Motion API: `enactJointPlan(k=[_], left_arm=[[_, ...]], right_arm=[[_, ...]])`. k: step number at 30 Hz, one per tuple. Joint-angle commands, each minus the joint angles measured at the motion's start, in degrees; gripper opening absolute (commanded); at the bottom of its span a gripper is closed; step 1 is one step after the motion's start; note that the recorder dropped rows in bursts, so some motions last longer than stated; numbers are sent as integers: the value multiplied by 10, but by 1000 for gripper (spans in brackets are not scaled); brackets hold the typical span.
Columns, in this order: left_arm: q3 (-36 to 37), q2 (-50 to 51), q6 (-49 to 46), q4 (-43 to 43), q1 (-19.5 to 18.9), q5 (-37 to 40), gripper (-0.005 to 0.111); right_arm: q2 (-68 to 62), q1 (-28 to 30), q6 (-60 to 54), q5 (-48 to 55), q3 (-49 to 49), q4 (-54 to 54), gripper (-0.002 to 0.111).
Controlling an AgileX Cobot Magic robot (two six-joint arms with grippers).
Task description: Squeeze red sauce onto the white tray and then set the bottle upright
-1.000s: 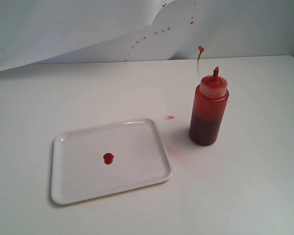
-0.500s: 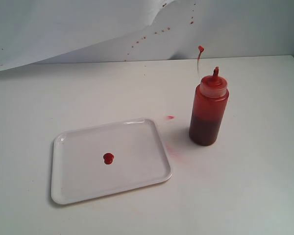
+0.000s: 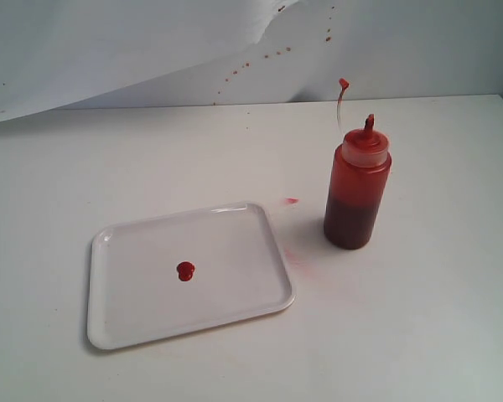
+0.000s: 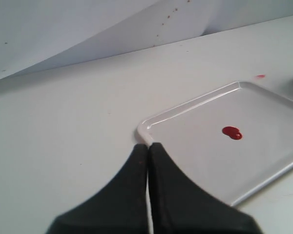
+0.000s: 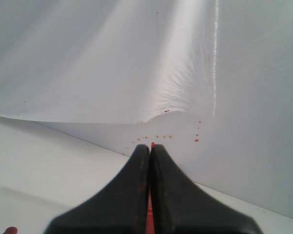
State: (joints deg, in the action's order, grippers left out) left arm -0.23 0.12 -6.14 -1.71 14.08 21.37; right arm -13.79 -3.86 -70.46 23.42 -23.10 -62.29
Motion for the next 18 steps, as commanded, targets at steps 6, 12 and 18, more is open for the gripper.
enactJointPlan(k=[6,12,18], left_arm=[[2,-1,-3,-8,-90,-8,1],[2,-1,-3,-8,-95,-8,1],[2,-1,-3,-8,-95,-8,1]], right_arm=[[2,4,1,-1,0,3,0],[2,4,1,-1,0,3,0],[2,4,1,-1,0,3,0]])
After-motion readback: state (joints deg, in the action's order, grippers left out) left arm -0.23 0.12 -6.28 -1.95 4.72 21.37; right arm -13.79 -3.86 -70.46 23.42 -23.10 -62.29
